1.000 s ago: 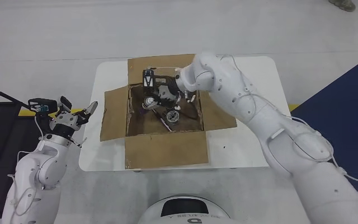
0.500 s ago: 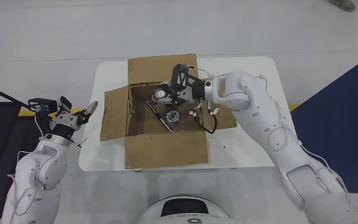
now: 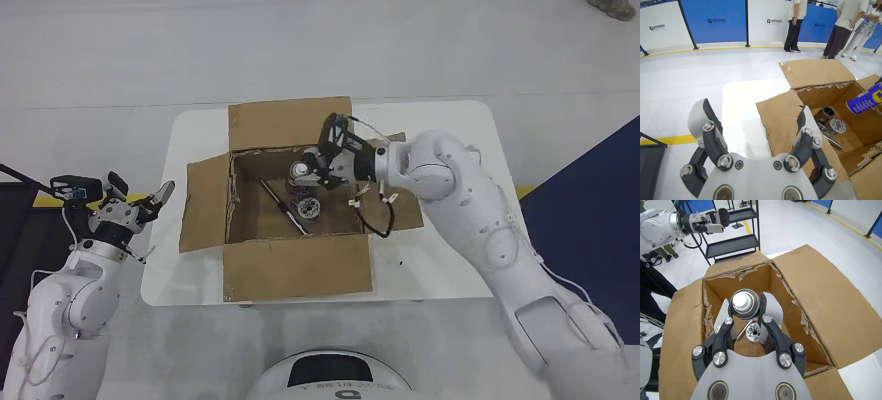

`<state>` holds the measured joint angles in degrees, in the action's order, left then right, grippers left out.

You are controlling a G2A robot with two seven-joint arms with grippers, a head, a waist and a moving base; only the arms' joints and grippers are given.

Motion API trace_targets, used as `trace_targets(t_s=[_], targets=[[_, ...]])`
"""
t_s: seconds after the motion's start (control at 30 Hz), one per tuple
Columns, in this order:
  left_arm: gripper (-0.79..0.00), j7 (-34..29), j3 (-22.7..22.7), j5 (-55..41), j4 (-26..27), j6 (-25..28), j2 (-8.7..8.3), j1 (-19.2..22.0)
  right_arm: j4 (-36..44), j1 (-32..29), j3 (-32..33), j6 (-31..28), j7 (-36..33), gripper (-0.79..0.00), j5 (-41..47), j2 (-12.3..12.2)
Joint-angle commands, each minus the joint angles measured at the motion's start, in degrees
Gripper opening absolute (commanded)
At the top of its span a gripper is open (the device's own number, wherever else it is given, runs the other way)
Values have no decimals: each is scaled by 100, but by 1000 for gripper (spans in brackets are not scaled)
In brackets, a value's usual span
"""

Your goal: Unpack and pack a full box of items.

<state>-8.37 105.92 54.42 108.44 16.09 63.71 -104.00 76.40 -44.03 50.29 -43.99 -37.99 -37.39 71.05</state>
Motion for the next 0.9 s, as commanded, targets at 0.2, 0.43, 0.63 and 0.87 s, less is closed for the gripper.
trace_targets(t_s=[0.2, 0.43, 0.63, 0.87], targets=[[0, 0, 0, 0, 0, 0, 0, 0, -1436, 927, -992, -320, -328, -785, 858, 434], [0, 0, 0, 0, 0, 0, 0, 0, -2610, 1466, -1689, -662, -270, -785, 1244, 894], [0, 0, 0, 0, 0, 0, 0, 0, -3513, 1796, -2148, -870, -20, -785, 1218, 1320], [0, 0, 0, 0, 0, 0, 0, 0, -4290, 1963, -2500, -858, 524, -785, 831, 1758]])
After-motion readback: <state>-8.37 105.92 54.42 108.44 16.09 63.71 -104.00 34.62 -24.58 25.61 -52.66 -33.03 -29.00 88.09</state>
